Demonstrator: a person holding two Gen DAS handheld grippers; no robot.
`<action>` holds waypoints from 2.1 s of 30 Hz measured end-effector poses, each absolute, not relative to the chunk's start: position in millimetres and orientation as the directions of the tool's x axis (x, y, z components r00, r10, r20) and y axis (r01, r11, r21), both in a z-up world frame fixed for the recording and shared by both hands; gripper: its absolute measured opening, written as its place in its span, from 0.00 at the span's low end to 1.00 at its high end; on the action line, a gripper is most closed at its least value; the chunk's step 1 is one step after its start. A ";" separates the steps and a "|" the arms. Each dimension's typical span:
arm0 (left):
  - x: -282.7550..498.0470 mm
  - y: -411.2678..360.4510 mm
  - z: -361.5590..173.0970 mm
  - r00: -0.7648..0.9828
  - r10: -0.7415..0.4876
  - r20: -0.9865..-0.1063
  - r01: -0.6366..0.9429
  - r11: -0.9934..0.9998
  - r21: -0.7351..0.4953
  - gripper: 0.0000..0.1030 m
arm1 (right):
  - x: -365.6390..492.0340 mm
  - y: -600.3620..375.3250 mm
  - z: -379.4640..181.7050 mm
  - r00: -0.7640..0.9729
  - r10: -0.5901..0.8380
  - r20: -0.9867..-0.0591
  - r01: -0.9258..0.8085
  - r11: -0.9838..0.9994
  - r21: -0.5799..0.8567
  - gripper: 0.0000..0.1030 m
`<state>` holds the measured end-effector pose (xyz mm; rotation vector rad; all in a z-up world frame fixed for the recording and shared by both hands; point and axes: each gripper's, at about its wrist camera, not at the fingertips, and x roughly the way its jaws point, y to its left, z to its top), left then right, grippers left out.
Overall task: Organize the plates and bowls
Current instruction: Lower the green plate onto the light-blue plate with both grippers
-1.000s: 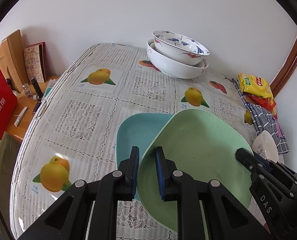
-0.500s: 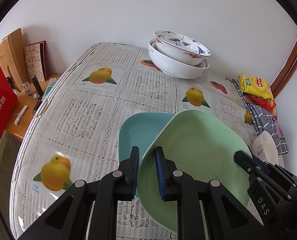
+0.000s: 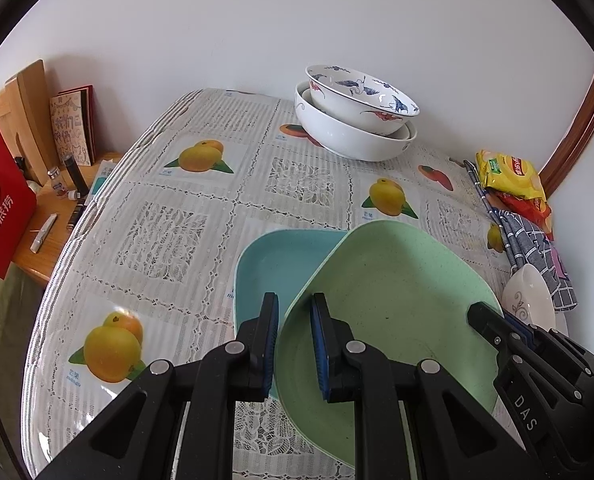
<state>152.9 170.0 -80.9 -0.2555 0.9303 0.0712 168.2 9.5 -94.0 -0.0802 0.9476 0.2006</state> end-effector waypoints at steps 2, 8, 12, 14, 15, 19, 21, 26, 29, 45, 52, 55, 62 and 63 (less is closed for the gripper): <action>152.9 170.5 -81.8 0.595 -0.050 -0.802 -0.172 0.967 -0.188 0.16 | 168.4 10.0 -95.0 0.565 0.136 -0.814 -0.208 0.978 0.019 0.09; 152.4 174.0 -86.1 0.585 -0.042 -0.810 -0.185 0.966 -0.183 0.16 | 169.9 14.0 -100.0 0.552 0.142 -0.822 -0.217 0.976 0.023 0.09; 151.8 179.6 -92.9 0.566 -0.038 -0.823 -0.198 0.963 -0.181 0.16 | 169.4 19.9 -106.3 0.538 0.145 -0.830 -0.233 0.972 0.019 0.09; 151.7 182.9 -96.7 0.556 -0.038 -0.830 -0.206 0.961 -0.182 0.16 | 169.8 23.3 -110.5 0.527 0.145 -0.837 -0.243 0.970 0.015 0.09; 151.9 184.2 -98.4 0.552 -0.038 -0.833 -0.210 0.960 -0.183 0.16 | 170.3 24.6 -112.5 0.523 0.146 -0.840 -0.245 0.969 0.016 0.09; 152.8 189.0 -102.3 0.544 -0.028 -0.839 -0.223 0.959 -0.176 0.16 | 173.1 29.2 -119.4 0.507 0.156 -0.848 -0.254 0.967 0.026 0.09; 154.2 191.2 -103.0 0.541 -0.022 -0.841 -0.228 0.958 -0.172 0.16 | 175.2 32.2 -121.2 0.503 0.158 -0.850 -0.260 0.965 0.026 0.09; 160.5 195.8 -101.9 0.546 -0.022 -0.838 -0.232 0.957 -0.176 0.16 | 181.7 35.9 -121.2 0.501 0.166 -0.849 -0.264 0.964 0.033 0.09; 167.0 196.2 -99.9 0.551 -0.016 -0.834 -0.228 0.959 -0.170 0.16 | 187.5 36.8 -120.5 0.503 0.167 -0.848 -0.264 0.964 0.033 0.09; 183.2 200.9 -113.7 0.525 -0.006 -0.851 -0.228 0.962 -0.147 0.17 | 227.7 53.9 -135.8 0.490 0.170 -0.855 -0.301 0.954 0.017 0.13; 182.5 201.5 -116.4 0.515 -0.015 -0.857 -0.225 0.963 -0.152 0.17 | 238.1 59.4 -136.3 0.495 0.182 -0.850 -0.323 0.946 0.015 0.15; 180.4 202.7 -116.8 0.517 -0.025 -0.855 -0.224 0.961 -0.164 0.17 | 239.9 60.4 -135.7 0.494 0.189 -0.848 -0.327 0.945 0.020 0.16; 172.8 204.3 -111.0 0.521 -0.041 -0.853 -0.223 0.958 -0.182 0.17 | 236.5 59.4 -124.4 0.494 0.241 -0.835 -0.337 0.939 0.072 0.21; 171.7 204.6 -109.9 0.521 -0.048 -0.852 -0.222 0.957 -0.189 0.19 | 234.3 60.5 -122.4 0.499 0.240 -0.833 -0.342 0.937 0.065 0.23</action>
